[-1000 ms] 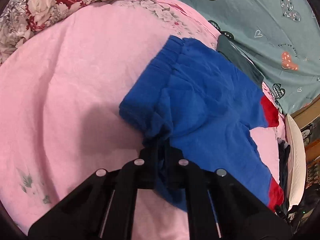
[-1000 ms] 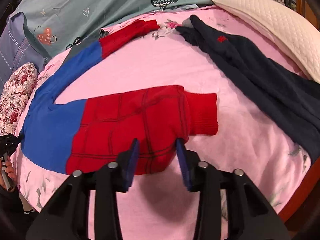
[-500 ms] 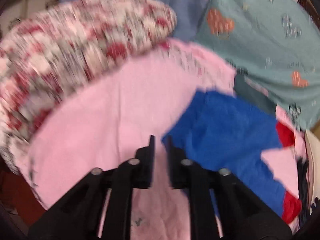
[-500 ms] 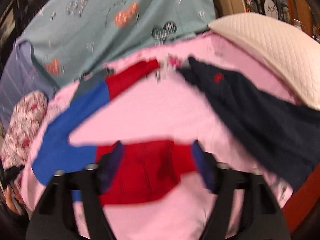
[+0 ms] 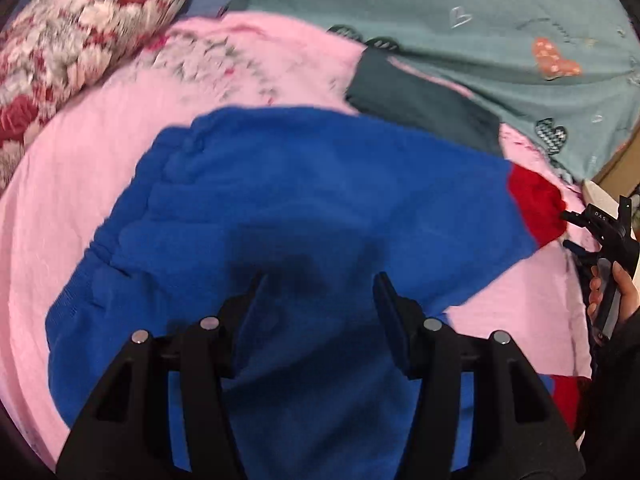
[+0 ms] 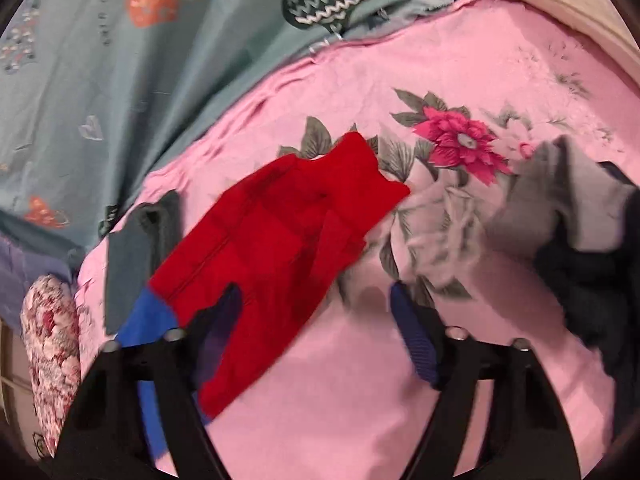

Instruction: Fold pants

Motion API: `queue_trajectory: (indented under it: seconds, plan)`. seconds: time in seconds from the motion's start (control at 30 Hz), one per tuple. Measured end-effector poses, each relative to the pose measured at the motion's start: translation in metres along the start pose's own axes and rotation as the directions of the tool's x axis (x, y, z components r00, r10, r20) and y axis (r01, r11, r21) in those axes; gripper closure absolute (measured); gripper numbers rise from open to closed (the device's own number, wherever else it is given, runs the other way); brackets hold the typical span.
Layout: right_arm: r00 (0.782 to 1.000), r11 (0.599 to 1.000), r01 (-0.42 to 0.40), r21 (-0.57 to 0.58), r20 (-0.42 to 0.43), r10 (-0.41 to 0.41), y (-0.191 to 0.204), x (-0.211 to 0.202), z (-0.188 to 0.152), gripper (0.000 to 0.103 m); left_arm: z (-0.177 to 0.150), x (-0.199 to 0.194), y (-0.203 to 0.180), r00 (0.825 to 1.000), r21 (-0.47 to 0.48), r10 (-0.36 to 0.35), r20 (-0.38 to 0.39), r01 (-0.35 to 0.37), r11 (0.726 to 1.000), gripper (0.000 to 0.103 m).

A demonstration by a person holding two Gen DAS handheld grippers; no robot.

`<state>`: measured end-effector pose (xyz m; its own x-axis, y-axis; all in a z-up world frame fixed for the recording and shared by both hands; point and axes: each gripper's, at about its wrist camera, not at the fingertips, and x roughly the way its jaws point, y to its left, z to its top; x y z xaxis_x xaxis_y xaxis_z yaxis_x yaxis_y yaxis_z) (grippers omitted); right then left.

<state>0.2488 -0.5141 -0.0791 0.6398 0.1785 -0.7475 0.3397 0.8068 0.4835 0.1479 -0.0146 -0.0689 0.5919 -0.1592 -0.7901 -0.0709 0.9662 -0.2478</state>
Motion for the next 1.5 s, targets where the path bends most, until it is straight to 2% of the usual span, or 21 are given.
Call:
queue_trajectory:
  seconds: [0.03,0.07,0.2,0.37,0.43,0.5,0.6,0.63,0.67,0.73,0.8,0.9,1.0,1.07,1.1,1.13,1.17,1.23,1.37,1.43,1.5]
  plan:
    - [1.0,1.0,0.023,-0.019,-0.005,-0.023,0.001,0.009,0.003,0.095,0.001,0.005,0.007,1.0,-0.008,0.011,-0.013,-0.011,1.0,0.048]
    - [0.999,0.996,0.038,-0.077,-0.016,-0.039,0.006,0.013,0.006,0.1,0.0,0.006,0.01,1.0,-0.013,0.017,-0.013,-0.018,1.0,0.048]
    - [0.99,0.971,0.14,-0.196,0.013,-0.141,0.015,-0.011,-0.007,0.101,-0.004,0.001,0.018,0.999,0.0,0.032,-0.005,-0.032,1.0,0.047]
    - [0.986,0.959,0.164,-0.23,0.032,-0.161,0.009,-0.071,-0.038,0.101,-0.009,-0.002,0.022,0.999,0.032,0.033,0.01,-0.033,0.999,0.047]
    - [0.975,0.943,0.218,-0.251,0.021,-0.22,-0.003,-0.07,-0.053,0.099,-0.01,0.001,0.022,0.999,0.047,0.04,0.016,-0.04,0.998,0.046]
    - [0.96,0.925,0.255,-0.283,-0.039,-0.276,-0.016,-0.049,-0.063,0.092,-0.008,-0.001,0.019,0.999,0.055,0.032,0.008,-0.033,0.998,0.045]
    - [0.955,0.914,0.281,-0.295,-0.013,-0.297,-0.015,-0.06,-0.068,0.087,-0.003,-0.018,0.021,1.0,0.053,0.008,0.021,-0.009,0.999,0.041]
    - [0.956,0.916,0.283,-0.285,0.005,-0.294,-0.011,-0.07,-0.069,0.084,0.0,-0.028,0.025,0.999,0.054,0.013,0.048,-0.015,0.998,0.035]
    - [0.958,0.917,0.284,-0.281,0.039,-0.285,-0.005,-0.085,-0.071,0.083,0.005,-0.038,0.03,0.996,0.049,0.025,0.083,-0.029,0.998,0.026]
    - [0.958,0.909,0.285,-0.304,0.128,-0.257,0.014,-0.11,-0.075,0.078,0.018,-0.048,0.039,0.989,0.035,0.064,0.131,-0.069,0.997,0.021]
    - [0.957,0.892,0.284,-0.353,0.158,-0.243,0.033,-0.113,-0.081,0.076,0.027,-0.037,0.041,0.991,0.039,0.097,0.095,-0.101,0.994,0.021]
    - [0.933,0.867,0.359,-0.345,0.162,-0.322,0.041,-0.103,-0.083,0.068,0.024,0.006,0.044,0.982,0.101,0.184,-0.032,-0.18,0.978,0.021]
    - [0.911,0.867,0.412,-0.282,0.125,-0.392,0.015,-0.093,-0.072,0.067,0.009,0.015,0.047,0.967,0.166,0.255,-0.021,-0.248,0.954,0.02]
    - [0.9,0.875,0.436,-0.209,0.093,-0.426,-0.019,-0.097,-0.065,0.067,0.003,0.01,0.05,0.968,0.185,0.25,-0.03,-0.24,0.953,0.019]
    - [0.906,0.89,0.423,-0.17,0.09,-0.413,-0.033,-0.102,-0.063,0.066,0.002,0.008,0.053,0.968,0.184,0.246,-0.039,-0.235,0.954,0.019]
    - [0.934,0.924,0.355,-0.142,0.096,-0.344,-0.044,-0.112,-0.063,0.065,0.001,0.004,0.056,0.969,0.182,0.244,-0.041,-0.233,0.955,0.019]
    - [0.95,0.941,0.306,-0.144,0.104,-0.293,-0.046,-0.118,-0.063,0.065,0.003,-0.001,0.056,0.969,0.178,0.243,-0.037,-0.232,0.956,0.02]
    - [0.961,0.943,0.268,-0.195,0.122,-0.248,-0.036,-0.123,-0.062,0.063,0.004,-0.016,0.044,0.976,0.181,0.218,-0.005,-0.213,0.96,0.022]
    - [0.976,0.95,0.219,-0.222,0.056,-0.212,-0.018,-0.089,-0.045,0.063,-0.002,-0.027,-0.01,0.997,0.284,0.074,-0.001,-0.071,0.956,0.019]
    - [0.96,0.934,0.27,-0.233,-0.01,-0.28,-0.016,-0.057,-0.034,0.063,-0.011,-0.012,-0.029,0.996,0.326,0.063,-0.055,-0.041,0.945,0.019]
    - [0.917,0.893,0.383,-0.235,-0.018,-0.398,-0.02,-0.033,-0.025,0.065,-0.02,0.01,-0.027,0.987,0.317,0.108,-0.118,-0.065,0.946,0.019]
